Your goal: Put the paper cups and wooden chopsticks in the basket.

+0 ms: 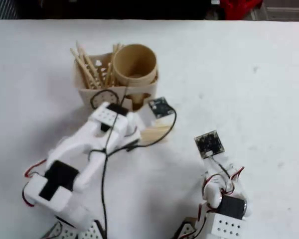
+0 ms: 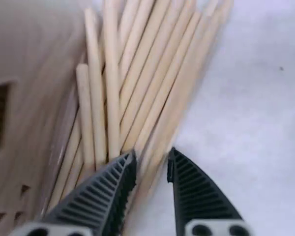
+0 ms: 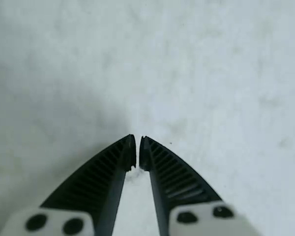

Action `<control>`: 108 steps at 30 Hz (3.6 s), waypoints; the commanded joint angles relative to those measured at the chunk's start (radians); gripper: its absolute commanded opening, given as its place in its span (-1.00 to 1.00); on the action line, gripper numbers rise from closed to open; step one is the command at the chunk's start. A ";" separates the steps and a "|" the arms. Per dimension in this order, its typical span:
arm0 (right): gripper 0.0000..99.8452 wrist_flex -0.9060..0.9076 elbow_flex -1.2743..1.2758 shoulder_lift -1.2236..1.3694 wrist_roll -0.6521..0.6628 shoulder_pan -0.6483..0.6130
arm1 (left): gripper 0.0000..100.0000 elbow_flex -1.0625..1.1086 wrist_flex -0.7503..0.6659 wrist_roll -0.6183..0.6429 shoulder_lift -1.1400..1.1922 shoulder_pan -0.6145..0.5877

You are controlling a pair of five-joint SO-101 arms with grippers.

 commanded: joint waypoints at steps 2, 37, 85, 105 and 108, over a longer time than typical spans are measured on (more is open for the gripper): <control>-0.93 0.002 0.009 -0.010 0.008 -0.013 | -0.79 -0.063 0.043 -0.008 0.059 -0.024; -0.93 0.002 0.009 -0.010 0.008 -0.013 | -0.96 0.207 0.054 -0.035 -0.429 0.053; -0.93 0.002 0.009 -0.010 0.008 -0.013 | -0.95 0.238 -0.048 -0.061 -0.483 0.064; -0.93 0.002 0.009 -0.010 0.008 -0.013 | -0.95 -0.063 -0.187 0.313 -1.368 0.053; -0.93 0.002 0.009 -0.010 0.008 -0.013 | -0.95 -0.063 -0.400 0.351 -1.296 0.025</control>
